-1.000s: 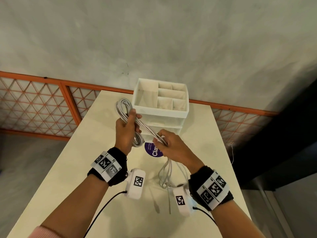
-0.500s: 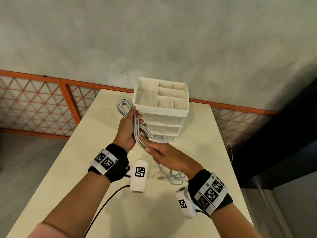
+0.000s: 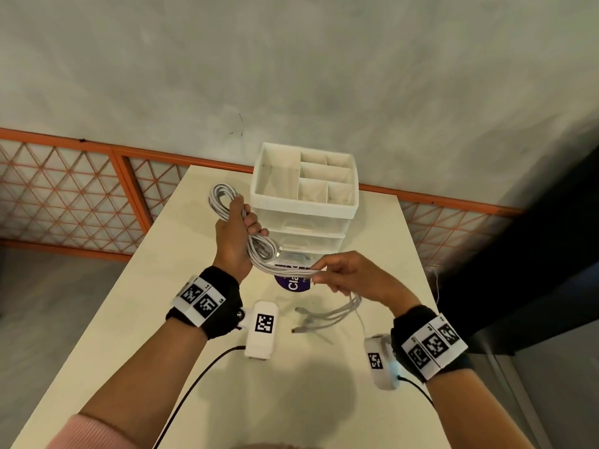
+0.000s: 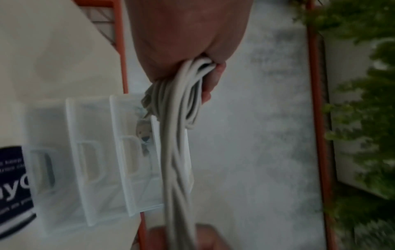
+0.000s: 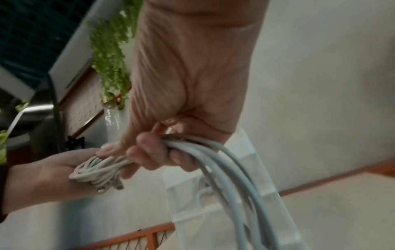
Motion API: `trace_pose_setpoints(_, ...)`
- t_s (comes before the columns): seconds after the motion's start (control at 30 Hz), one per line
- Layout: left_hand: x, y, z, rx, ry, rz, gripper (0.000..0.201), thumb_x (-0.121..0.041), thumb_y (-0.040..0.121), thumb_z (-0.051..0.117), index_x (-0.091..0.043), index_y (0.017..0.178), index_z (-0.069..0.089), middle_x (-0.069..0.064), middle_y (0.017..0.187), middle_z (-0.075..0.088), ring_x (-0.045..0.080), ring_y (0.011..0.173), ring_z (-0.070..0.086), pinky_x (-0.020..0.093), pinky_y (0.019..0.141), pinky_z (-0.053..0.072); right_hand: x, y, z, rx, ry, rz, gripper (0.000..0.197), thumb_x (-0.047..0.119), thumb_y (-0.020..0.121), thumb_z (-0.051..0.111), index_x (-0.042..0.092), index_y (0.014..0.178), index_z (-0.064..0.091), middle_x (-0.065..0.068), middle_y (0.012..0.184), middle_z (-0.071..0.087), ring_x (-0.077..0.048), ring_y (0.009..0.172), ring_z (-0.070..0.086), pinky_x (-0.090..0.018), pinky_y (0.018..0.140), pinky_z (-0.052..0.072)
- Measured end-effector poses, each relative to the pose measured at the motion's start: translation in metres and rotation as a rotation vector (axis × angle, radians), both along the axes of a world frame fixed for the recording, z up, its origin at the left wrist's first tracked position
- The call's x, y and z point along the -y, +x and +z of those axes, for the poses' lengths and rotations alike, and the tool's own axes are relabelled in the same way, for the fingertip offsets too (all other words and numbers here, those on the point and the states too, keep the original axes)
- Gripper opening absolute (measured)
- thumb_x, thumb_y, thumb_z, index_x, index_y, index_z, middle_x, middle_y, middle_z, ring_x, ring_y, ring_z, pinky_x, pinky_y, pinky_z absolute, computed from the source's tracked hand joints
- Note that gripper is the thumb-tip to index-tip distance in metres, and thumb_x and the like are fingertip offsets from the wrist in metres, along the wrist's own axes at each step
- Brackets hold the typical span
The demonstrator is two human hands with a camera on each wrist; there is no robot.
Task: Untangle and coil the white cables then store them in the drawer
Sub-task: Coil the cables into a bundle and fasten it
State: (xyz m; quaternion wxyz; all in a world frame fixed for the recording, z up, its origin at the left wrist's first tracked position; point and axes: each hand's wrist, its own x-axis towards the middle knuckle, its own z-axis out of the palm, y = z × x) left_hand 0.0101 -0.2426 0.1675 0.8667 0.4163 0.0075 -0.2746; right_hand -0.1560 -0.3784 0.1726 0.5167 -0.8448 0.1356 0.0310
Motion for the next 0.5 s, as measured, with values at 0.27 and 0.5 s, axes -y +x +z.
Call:
trace_pose_setpoints(0.27, 0.0, -0.032, 0.012, 0.392, 0.217, -0.316, 0.034, -0.033, 0.095, 0.049, -0.016, 0.065, 0.048, -0.008, 0.042, 0.032, 0.009, 0.038, 0.03, 0.024, 0.046, 0.037, -0.002, 0.012, 0.055, 0.176, -0.177, 0.029, 0.013, 0.013, 0.082, 0.07, 0.01, 0.095, 0.071, 0.003, 0.087, 0.072, -0.002, 0.08, 0.065, -0.013, 0.076, 0.048)
trace_pose_setpoints(0.5, 0.005, -0.051, 0.013, 0.564, 0.345, -0.437, 0.046, -0.039, 0.095, 0.045, 0.002, 0.086, 0.064, 0.013, 0.075, 0.064, 0.022, 0.072, 0.061, 0.031, 0.069, 0.05, -0.013, 0.018, 0.071, 0.272, -0.359, 0.067, 0.018, 0.01, 0.077, 0.075, 0.011, 0.084, 0.058, 0.001, 0.085, 0.073, -0.005, 0.082, 0.068, -0.008, 0.072, 0.046)
